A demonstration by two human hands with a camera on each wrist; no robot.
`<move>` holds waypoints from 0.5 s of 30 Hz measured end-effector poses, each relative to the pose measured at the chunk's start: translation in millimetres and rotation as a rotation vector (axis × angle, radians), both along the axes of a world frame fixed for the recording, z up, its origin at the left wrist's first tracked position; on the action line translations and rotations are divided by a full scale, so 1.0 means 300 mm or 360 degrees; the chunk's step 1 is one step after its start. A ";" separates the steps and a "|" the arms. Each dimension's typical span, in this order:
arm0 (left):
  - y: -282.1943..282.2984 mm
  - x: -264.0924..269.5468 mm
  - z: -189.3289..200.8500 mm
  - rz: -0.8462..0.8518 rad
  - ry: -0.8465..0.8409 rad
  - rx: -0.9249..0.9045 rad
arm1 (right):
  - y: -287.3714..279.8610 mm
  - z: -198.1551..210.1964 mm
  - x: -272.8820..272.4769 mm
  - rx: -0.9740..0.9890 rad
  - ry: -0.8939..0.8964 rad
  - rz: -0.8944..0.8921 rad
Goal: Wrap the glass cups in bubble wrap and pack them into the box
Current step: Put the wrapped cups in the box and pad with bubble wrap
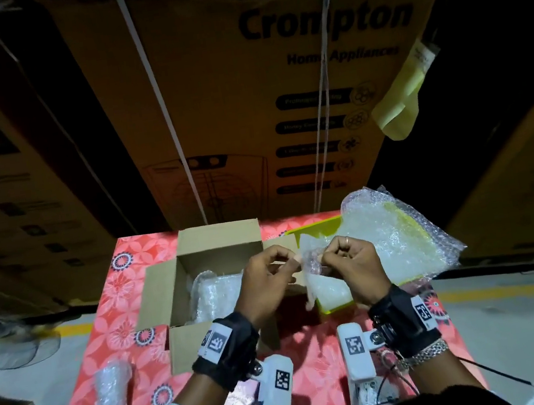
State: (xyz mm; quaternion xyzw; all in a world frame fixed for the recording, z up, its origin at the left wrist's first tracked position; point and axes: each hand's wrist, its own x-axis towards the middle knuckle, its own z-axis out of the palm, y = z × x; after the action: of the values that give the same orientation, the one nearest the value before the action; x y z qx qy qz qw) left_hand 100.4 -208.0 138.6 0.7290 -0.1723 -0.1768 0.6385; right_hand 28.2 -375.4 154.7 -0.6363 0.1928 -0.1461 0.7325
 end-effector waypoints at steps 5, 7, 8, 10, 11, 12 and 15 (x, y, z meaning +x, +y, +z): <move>0.118 -0.025 -0.008 -0.0022 0.0272 -0.0183 | 0.112 -0.007 -0.004 0.0263 0.0037 0.0019; 0.157 -0.029 -0.015 -0.0042 0.0419 -0.0218 | 0.144 -0.006 -0.014 0.0364 0.0065 0.0002; 0.176 -0.030 -0.022 -0.0037 0.0479 -0.0233 | 0.161 -0.003 -0.019 0.0403 0.0069 -0.0002; 0.212 -0.034 -0.032 0.0019 0.0522 -0.0276 | 0.185 -0.008 -0.026 0.0477 0.0083 -0.0029; 0.228 -0.035 -0.039 0.0058 0.0516 -0.0292 | 0.192 -0.013 -0.029 0.0503 0.0087 -0.0038; 0.242 -0.037 -0.038 0.0096 0.0500 -0.0291 | 0.199 -0.018 -0.032 0.0514 0.0091 -0.0033; 0.273 -0.053 -0.023 0.0177 0.0372 -0.0200 | 0.221 -0.033 -0.041 0.0548 0.0112 0.0103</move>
State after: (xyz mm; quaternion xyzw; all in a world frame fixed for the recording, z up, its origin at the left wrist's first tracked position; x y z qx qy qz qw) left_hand 84.6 -126.1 131.6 0.6704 -0.0667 -0.2138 0.7074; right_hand 15.9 -309.2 144.9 -0.5119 0.2200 -0.0648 0.8278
